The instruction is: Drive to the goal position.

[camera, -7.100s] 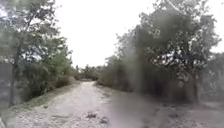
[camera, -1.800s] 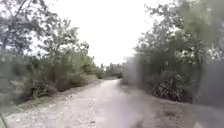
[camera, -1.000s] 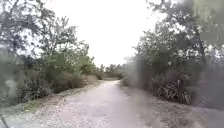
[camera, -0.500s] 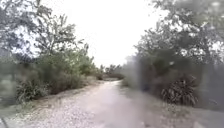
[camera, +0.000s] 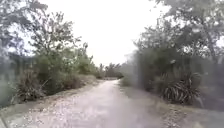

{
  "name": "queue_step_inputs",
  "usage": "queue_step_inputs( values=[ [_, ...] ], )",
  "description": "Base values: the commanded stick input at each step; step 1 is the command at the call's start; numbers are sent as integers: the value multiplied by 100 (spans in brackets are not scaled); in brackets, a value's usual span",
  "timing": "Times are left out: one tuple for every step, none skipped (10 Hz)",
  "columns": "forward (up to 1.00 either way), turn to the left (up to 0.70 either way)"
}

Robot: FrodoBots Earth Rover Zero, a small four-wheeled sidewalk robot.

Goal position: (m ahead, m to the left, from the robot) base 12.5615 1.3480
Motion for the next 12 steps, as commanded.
queue_step_inputs(
  values=[
    [45,12],
    [45,0],
    [45,0],
    [45,0],
    [45,0],
    [45,0],
    [45,0],
    [45,0],
    [45,0],
    [45,0],
    [45,0],
    [45,0]
  ],
)
